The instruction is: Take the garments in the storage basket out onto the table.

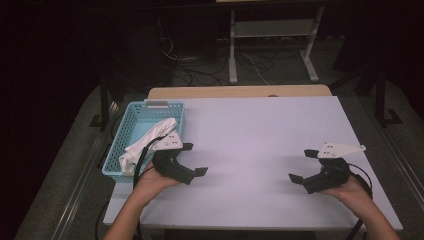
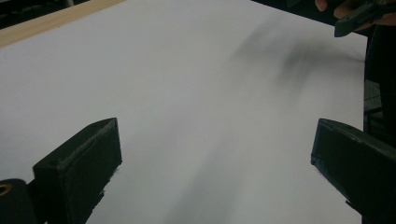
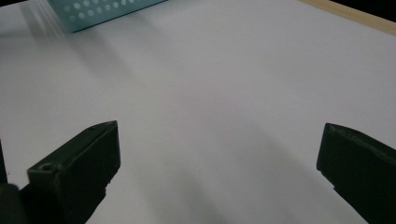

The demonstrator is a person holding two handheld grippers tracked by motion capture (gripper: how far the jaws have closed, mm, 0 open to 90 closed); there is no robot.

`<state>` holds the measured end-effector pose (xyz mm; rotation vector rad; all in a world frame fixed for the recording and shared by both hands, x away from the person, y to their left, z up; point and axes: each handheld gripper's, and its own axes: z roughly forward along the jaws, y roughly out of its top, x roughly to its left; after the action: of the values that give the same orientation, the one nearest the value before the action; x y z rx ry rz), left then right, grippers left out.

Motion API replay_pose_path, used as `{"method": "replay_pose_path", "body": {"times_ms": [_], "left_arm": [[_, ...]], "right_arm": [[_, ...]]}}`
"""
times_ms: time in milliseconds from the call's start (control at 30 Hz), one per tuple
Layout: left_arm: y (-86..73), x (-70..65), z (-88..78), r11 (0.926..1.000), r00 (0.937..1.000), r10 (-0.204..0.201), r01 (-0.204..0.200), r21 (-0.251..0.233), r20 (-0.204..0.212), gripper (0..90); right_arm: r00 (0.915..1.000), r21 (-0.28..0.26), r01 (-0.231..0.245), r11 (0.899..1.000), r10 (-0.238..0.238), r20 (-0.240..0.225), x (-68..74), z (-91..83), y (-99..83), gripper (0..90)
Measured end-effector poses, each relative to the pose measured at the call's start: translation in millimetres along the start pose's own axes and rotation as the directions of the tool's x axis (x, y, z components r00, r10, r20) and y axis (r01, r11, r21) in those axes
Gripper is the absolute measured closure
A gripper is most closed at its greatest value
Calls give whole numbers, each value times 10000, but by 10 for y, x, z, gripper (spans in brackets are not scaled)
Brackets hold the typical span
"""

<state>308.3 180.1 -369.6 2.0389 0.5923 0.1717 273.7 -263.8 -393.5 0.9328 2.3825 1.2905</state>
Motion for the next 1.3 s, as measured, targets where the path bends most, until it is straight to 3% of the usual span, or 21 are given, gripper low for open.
{"method": "replay_pose_path", "body": {"times_ms": [700, 1300], "left_arm": [[43, -4, 19, 9998, 9999, 97, -96, 171, -56, 11], [110, -8, -81, 9995, 9991, 221, -214, 214, -354, 11]], "right_arm": [[9995, -382, -288, 9989, 283, -127, 4, -60, -66, 0], [9997, -327, -156, 9993, 150, -201, 37, -14, -79, 0]]}}
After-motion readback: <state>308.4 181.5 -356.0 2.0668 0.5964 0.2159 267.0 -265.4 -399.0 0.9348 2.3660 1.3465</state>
